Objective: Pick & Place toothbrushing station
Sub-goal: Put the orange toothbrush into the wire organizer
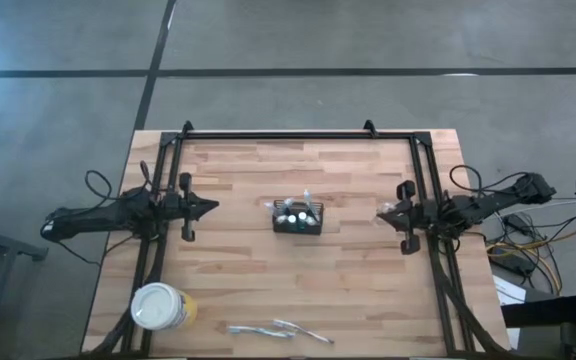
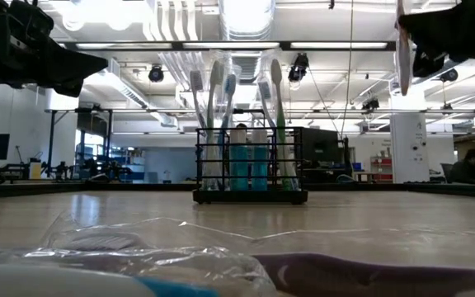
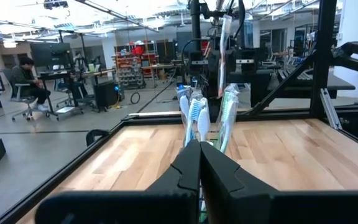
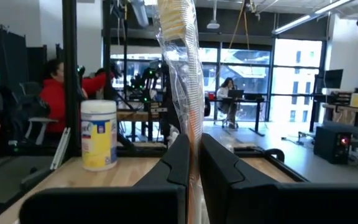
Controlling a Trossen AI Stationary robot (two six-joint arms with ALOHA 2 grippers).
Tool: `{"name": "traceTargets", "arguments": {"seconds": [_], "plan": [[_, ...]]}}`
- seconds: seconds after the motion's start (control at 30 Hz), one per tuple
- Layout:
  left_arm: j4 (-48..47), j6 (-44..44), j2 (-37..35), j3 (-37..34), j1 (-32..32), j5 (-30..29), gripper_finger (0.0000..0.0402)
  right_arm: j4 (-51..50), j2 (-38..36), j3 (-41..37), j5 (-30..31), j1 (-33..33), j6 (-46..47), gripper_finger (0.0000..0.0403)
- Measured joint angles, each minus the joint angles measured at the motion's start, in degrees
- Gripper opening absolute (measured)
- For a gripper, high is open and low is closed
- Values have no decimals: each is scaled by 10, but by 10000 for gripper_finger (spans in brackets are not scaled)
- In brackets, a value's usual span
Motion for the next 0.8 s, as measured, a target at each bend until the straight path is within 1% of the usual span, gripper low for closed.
{"name": "traceTargets", "arguments": {"seconds": [0.17,0.23,0.37,0.43,0.57,0.8], "plan": [[0,-4,0,0,0,0,7,-7,-6,0,4,0,0,13],[0,-4,0,0,0,-1,7,11,-5,0,4,0,-7,13],[0,-4,0,0,0,-2,7,84,13,1,24,-1,-13,13],[1,-4,0,0,0,-4,7,87,33,17,25,-4,-24,13],[1,-4,0,0,0,-10,7,85,106,78,36,-24,-25,13],[1,-4,0,0,0,-10,7,86,299,210,7,-58,-55,13]]}}
